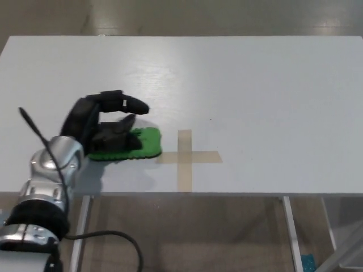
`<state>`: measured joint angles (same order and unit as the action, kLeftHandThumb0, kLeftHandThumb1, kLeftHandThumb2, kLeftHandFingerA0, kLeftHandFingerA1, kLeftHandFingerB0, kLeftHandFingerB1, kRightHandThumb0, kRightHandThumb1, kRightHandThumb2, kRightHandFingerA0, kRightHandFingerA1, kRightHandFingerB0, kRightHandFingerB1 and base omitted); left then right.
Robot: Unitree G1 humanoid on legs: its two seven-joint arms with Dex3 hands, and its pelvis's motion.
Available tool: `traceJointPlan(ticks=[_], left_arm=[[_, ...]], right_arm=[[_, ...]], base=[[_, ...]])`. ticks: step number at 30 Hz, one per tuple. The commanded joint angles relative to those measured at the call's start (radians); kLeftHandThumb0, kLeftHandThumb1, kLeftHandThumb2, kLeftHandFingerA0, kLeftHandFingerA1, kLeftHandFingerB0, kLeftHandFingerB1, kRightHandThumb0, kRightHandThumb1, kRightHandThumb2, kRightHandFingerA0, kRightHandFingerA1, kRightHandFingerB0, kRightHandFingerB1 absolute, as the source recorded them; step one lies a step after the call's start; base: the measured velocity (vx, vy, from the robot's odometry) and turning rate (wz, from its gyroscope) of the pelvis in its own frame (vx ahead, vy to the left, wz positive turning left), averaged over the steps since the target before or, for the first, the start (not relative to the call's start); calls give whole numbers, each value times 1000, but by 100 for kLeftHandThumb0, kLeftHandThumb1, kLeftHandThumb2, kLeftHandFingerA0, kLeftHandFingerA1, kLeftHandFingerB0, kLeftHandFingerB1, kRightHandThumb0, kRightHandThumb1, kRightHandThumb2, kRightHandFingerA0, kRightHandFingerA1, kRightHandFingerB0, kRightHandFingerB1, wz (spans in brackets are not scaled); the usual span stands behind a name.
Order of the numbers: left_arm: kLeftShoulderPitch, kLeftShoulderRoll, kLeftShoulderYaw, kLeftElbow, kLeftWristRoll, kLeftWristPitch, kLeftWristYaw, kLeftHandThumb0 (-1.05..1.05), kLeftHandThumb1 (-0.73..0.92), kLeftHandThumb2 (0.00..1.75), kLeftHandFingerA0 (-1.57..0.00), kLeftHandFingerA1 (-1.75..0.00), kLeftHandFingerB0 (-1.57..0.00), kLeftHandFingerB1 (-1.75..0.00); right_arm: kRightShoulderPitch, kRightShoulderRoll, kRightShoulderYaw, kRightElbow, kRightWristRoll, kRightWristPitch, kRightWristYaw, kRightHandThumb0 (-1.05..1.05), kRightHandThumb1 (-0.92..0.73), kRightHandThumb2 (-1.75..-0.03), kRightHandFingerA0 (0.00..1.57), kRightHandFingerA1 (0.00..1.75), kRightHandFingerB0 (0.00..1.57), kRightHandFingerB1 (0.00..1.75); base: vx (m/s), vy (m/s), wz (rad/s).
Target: Use the left hand to press on the green eraser and wipe the desk from center to the left and then back to center.
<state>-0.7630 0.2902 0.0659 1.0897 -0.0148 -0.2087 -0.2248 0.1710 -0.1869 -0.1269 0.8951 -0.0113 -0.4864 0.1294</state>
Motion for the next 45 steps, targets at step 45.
traceJointPlan(ticks=[45], left_arm=[[60,-53,-100,59,39,-43,-2,-18,79,67,-108,-81,-95,-77]], right_arm=[[-6,-8,19,-9,-1,38,-23,-39,-73,-62,71,56,62,41]], base=[[0,0,0]])
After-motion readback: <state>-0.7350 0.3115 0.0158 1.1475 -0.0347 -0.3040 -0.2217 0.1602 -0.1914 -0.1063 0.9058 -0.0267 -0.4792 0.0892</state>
